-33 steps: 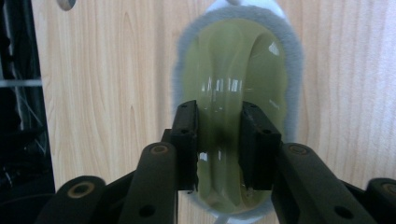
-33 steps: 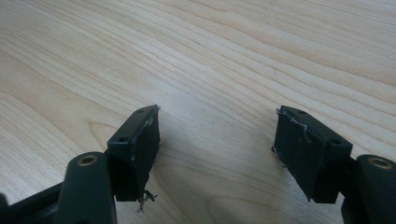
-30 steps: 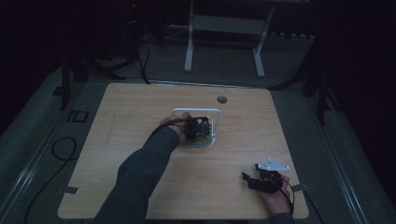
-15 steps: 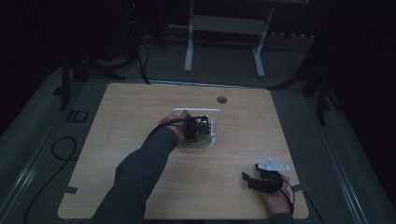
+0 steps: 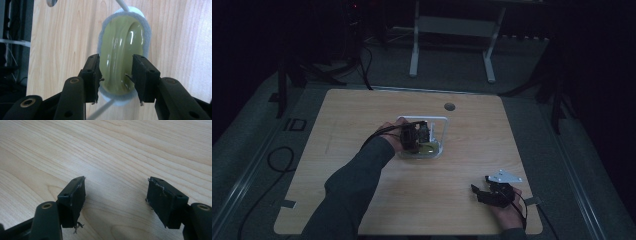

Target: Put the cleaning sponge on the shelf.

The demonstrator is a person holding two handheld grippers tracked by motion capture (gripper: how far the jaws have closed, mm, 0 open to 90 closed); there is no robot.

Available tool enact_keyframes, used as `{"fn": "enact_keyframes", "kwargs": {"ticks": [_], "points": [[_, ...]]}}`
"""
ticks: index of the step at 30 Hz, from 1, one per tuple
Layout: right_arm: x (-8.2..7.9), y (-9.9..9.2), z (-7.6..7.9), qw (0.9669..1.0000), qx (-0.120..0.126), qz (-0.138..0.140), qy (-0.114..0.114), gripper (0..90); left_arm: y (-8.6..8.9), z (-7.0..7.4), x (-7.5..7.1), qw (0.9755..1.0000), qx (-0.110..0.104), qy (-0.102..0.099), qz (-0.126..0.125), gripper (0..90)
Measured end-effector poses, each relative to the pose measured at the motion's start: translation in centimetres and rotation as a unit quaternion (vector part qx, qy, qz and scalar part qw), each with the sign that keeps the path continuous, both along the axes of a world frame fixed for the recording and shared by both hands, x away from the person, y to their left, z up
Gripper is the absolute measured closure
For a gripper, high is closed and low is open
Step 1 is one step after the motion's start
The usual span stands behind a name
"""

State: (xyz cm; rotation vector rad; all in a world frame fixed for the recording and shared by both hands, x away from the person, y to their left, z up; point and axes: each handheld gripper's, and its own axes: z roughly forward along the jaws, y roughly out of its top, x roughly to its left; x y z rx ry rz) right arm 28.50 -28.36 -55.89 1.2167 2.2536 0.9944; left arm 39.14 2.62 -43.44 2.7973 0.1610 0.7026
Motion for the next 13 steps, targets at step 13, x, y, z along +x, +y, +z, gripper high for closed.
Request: {"fn": "enact_keyframes", "kwargs": {"ticks": [13], "points": [[0.0,0.0,0.0,1.0000,0.000,0.000,0.000,30.6,5.0,2.3,-2.0,0.9891,-0.132,0.024,0.060,57.5]]}}
